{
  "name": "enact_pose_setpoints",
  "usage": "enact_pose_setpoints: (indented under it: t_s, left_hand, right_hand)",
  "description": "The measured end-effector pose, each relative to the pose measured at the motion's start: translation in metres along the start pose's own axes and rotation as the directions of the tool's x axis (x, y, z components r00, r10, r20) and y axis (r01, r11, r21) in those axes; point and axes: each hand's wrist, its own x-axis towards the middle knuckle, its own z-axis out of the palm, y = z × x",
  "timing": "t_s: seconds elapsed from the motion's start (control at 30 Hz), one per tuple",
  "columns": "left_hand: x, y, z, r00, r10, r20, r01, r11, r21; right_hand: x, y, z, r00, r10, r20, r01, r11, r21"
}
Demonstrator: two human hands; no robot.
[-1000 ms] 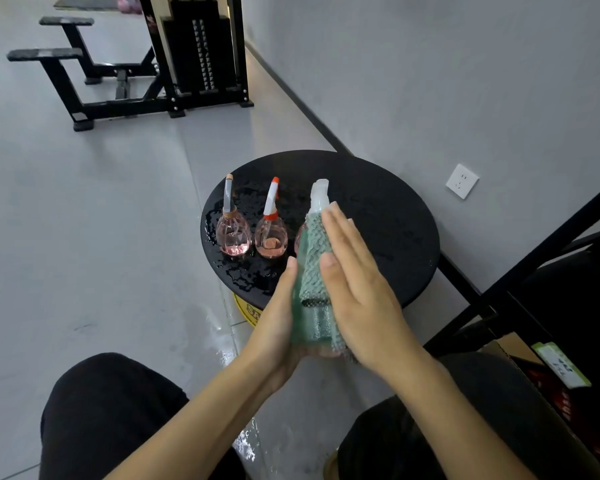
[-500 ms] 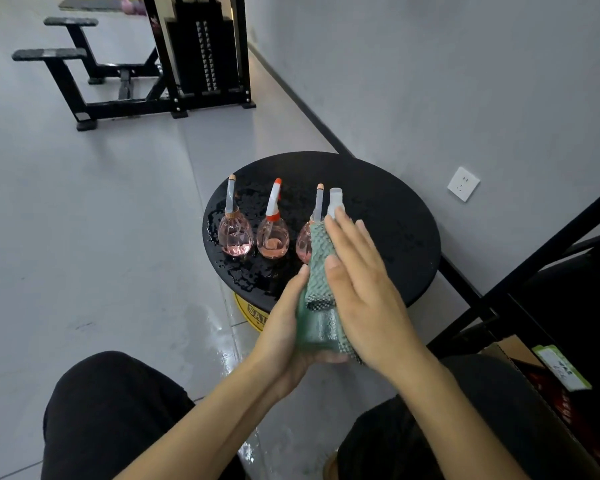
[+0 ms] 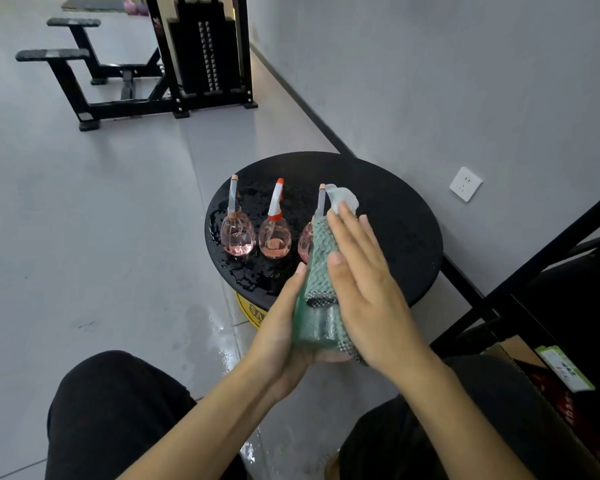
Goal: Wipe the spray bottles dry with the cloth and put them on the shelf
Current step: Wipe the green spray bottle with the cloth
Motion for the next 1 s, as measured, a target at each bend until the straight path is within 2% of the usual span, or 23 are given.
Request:
enact_pose_setpoints:
  t_s: [0.1, 0.2, 0.33, 0.47, 0.73, 0.87, 1.0]
  left_hand:
    - [0.003, 0.004, -0.001, 0.999, 0.040, -0.020, -0.042, 0.994, -0.103]
    - [0.004, 0.012, -0.005, 0.999, 0.032, -0.037, -0.036, 0.993, -0.114]
    - [0.003, 0.009, -0.003, 1.000, 0.006, -0.022, -0.007, 0.999, -0.049]
    - [0.002, 0.003, 0.002, 1.000, -0.020, 0.001, 0.020, 1.000, -0.002]
    - [0.004, 0.010, -0.003, 0.999, 0.038, -0.003, -0.039, 0.995, -0.095]
    - [0.004, 0.005, -0.003, 1.000, 0.016, -0.020, -0.017, 0.999, -0.040]
    - [0.003, 0.000, 0.000, 1.000, -0.012, 0.008, 0.012, 1.000, 0.028]
  right_hand:
    - [-0.023, -0.008, 0.009, 0.996, -0.087, 0.014, 0.088, 0.993, -0.078]
    - [-0.047, -0.012, 0.017, 0.989, -0.143, 0.024, 0.145, 0.980, -0.133]
    - [-0.028, -0.008, 0.008, 0.995, -0.102, 0.007, 0.103, 0.992, -0.068]
    - [0.006, -0.001, -0.005, 0.999, 0.027, -0.029, -0.026, 0.999, 0.032]
    - [-0.043, -0.008, 0.019, 0.989, -0.149, 0.004, 0.147, 0.970, -0.195]
    - [-0.026, -0.002, 0.012, 0.994, -0.108, 0.006, 0.108, 0.988, -0.111]
    - [0.004, 0.002, -0.004, 1.000, 0.006, -0.026, -0.007, 0.999, -0.034]
